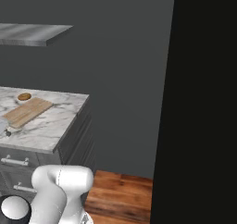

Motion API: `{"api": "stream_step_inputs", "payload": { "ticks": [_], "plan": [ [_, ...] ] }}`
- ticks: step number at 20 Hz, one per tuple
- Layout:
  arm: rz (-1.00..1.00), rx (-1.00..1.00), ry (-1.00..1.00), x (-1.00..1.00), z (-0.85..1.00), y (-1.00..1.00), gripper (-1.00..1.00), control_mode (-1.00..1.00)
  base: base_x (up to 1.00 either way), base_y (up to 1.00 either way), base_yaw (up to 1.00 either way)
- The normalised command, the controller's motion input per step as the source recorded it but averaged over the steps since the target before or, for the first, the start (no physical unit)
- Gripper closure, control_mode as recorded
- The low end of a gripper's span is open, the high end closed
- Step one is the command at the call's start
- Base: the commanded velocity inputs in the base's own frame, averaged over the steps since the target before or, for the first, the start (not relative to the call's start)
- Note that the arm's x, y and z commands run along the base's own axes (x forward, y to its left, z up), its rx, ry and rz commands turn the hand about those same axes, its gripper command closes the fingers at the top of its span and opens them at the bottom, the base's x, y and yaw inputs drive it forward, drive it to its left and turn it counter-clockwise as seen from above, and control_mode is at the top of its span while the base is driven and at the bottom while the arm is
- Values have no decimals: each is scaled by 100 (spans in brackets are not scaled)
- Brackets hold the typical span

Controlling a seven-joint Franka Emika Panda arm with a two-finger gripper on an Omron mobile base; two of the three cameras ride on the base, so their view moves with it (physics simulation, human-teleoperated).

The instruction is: Open the drawer on the left and place the cutting tools on the cutting board.

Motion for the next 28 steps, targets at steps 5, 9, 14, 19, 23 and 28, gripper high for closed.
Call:
{"api": "stream_step_inputs", "payload": {
  "ticks": [5,9,14,19,23,28],
  "plan": [
    [11,-19,0,-8,-64,34,-100,-100,0,0,0],
    [12,-16,0,0,-58,19,-100,-100,0,0,0],
    [10,-16,-1,0,-53,15,-100,-100,0,0,0],
    [11,-14,-3,0,-44,10,-100,-100,0,0,0],
    [10,-13,-5,7,-36,0,-100,-100,0,0,0],
    [9,-11,-6,30,-31,0,-100,-100,0,0,0]
  ]
}}
